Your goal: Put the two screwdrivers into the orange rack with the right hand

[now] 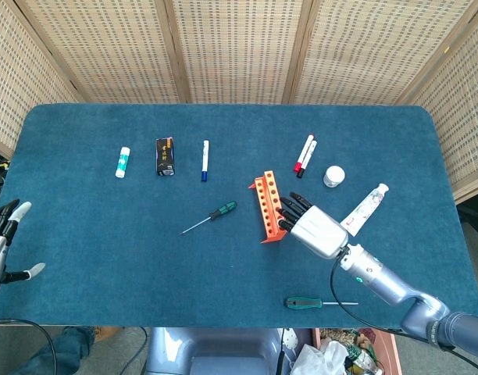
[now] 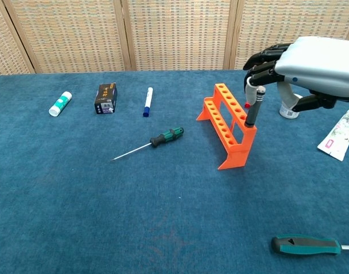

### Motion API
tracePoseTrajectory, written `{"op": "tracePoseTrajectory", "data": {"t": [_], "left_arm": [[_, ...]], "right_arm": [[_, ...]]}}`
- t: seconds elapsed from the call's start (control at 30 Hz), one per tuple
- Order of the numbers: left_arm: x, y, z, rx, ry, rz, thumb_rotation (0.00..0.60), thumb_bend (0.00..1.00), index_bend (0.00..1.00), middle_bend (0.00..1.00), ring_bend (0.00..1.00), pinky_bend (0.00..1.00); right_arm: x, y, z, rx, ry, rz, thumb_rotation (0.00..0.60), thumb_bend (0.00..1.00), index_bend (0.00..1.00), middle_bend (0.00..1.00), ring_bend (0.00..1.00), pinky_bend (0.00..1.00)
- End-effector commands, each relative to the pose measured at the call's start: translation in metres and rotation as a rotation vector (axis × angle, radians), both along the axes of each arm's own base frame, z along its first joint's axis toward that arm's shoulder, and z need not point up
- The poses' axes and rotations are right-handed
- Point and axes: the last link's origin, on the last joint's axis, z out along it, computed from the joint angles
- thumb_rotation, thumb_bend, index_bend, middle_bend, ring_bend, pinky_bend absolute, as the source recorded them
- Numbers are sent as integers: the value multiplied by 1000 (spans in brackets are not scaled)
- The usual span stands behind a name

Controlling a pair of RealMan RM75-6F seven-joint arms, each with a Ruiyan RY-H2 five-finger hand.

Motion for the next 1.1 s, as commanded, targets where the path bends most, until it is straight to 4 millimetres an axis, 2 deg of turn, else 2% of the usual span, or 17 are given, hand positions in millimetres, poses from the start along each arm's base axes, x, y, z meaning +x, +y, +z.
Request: {"op": "tracePoseTrajectory", "data": {"t": [0.03, 0.3, 0.37, 0.4, 0.43, 0.57, 0.67, 0.87, 0.97, 1.1], "left_arm": [[0, 0, -1, -2, 1, 0, 600, 0, 0, 0, 0, 0], [0, -1, -1, -1, 0, -1, 600, 0, 0, 0, 0, 0], [1, 0, -1, -1, 1, -1, 600, 0, 0, 0, 0, 0], [0, 0, -1, -2, 1, -1, 600, 0, 0, 0, 0, 0], [0, 0, -1, -2, 1, 0, 600, 0, 0, 0, 0, 0], [0, 0, -1, -3, 2, 0, 600, 0, 0, 0, 0, 0], [1, 0, -1, -3, 2, -1, 600, 0, 0, 0, 0, 0], [1, -1, -1, -5, 3, -3, 600, 0, 0, 0, 0, 0], [1, -1, -1, -5, 2, -4, 600, 0, 0, 0, 0, 0], [1, -1, -1, -6, 1, -4, 600, 0, 0, 0, 0, 0]], "right_arm": [[-4, 1, 3, -7, 11, 0, 600, 1000, 397, 312, 153, 193], [-12, 3, 9, -8, 15, -16, 600, 1000, 402, 314, 157, 200], [-11, 7, 10, 18, -11, -14, 600, 979, 371, 268, 155, 201], [-10, 8, 11, 30, -27, -12, 600, 942, 347, 236, 149, 201], [-9, 9, 13, 34, -42, -6, 600, 849, 303, 180, 130, 201], [-5, 11, 19, 13, -87, 29, 600, 353, 213, 27, 25, 196], [-4, 14, 25, 9, -139, 30, 600, 161, 209, 0, 0, 170], [-14, 18, 37, 22, -211, -67, 600, 30, 209, 0, 0, 132], [-24, 24, 41, 52, -242, -161, 600, 0, 209, 0, 0, 112], [-41, 43, 43, 132, -235, -315, 600, 0, 208, 0, 0, 101]]}}
